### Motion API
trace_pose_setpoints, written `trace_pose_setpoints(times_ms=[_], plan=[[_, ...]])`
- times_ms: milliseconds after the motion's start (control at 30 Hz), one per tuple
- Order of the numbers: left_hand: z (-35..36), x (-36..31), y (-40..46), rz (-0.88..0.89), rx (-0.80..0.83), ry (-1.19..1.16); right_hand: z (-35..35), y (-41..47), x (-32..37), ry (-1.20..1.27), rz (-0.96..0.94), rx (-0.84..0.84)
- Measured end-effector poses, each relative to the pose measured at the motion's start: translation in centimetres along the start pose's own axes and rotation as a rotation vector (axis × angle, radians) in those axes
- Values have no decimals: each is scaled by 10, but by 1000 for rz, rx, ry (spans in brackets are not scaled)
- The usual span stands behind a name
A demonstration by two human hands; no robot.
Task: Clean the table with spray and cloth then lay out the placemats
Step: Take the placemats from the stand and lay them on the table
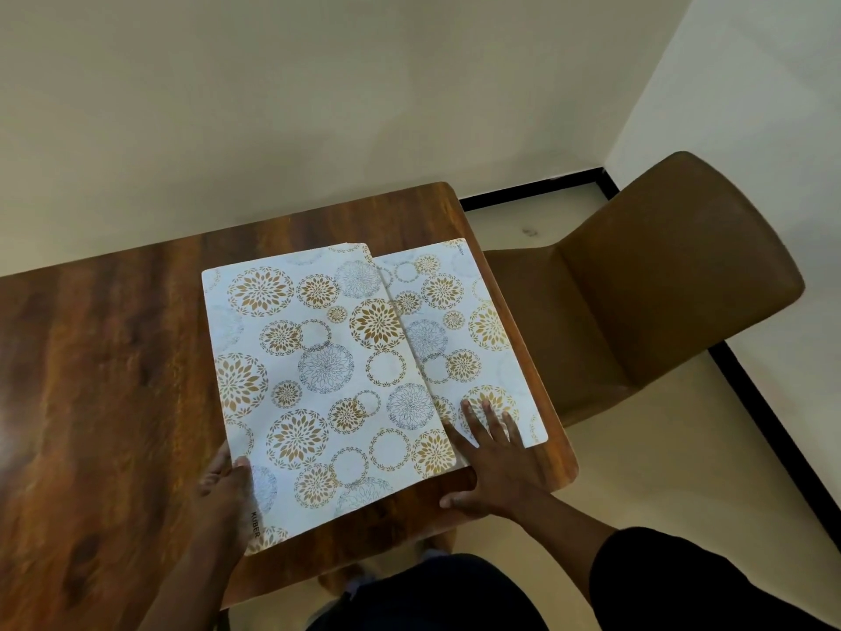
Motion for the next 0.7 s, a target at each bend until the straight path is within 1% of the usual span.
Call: trace_pose_setpoints(times_ms=[300,533,700], plan=[[-6,-2,4,34,-9,-13,-4,2,2,-11,-7,14],[-2,-3,0,22,19,-75,-7,15,2,-50,-26,83],[-4,-6,0,13,14,-88,-7,17,0,-23,-31,63]])
Point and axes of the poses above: each hand's wrist, its own y-axis towards the middle knuckle, its own z-axis out of the palm, x = y × z, the point moved 8 cm from there along y, towards the middle knuckle, and after that the axes turned 10 degrees about -y, right-handed, at the moved point
